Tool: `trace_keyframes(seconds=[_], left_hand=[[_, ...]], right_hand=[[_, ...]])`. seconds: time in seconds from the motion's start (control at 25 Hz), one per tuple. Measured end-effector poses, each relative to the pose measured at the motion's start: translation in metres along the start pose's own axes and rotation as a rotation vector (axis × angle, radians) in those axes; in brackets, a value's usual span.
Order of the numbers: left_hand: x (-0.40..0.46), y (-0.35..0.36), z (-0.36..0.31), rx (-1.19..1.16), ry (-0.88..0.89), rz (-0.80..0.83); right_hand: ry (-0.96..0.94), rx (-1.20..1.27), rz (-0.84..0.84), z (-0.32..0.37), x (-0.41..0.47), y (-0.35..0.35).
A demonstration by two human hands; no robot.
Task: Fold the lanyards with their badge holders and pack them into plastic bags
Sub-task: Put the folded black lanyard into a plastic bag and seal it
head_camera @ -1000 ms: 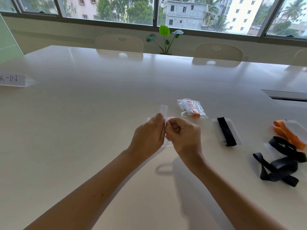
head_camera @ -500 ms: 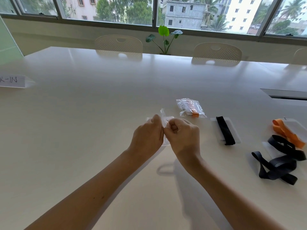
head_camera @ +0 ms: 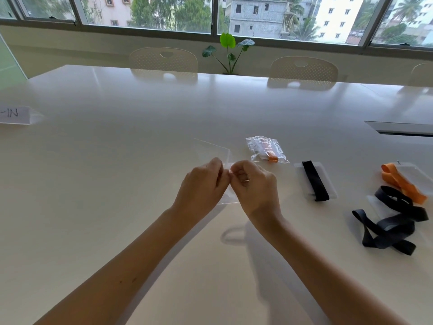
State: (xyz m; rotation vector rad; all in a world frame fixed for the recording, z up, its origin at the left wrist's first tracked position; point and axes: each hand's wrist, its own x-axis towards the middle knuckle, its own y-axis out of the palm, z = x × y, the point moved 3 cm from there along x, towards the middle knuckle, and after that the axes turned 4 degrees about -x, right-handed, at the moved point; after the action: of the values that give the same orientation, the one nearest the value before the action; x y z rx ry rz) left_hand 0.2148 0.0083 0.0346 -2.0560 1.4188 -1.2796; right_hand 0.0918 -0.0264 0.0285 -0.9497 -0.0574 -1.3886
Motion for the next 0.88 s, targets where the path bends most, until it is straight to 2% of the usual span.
trace_keyframes(seconds=[0.16,0.32,0.6,0.76,0.88], left_hand=[[0.002,-0.003,-0.002,0.010,-0.019,-0.031],[0.003,-0.012,0.004,0.100,-0.091,-0.072],[0.003,-0.017,0.003,0.060,-0.093,-0.100],[0.000,-0.011,-0.001,0.006,-0.019,-0.105],[0.000,-0.010,-0.003,0.028,-0.018,-0.123]], right_hand=[[0.004,-0.110,-0.061,0.004,0.001,-0.003],[-0.085,-0.232,-0.144,0.008,0.004,-0.010],[-0.064,-0.261,-0.130,0.007,0.005,-0.013],[-0.177,-0.257,-0.091,0.012,0.002,-0.011],[-0.076,-0.242,-0.002,0.006,0.002,-0.007]])
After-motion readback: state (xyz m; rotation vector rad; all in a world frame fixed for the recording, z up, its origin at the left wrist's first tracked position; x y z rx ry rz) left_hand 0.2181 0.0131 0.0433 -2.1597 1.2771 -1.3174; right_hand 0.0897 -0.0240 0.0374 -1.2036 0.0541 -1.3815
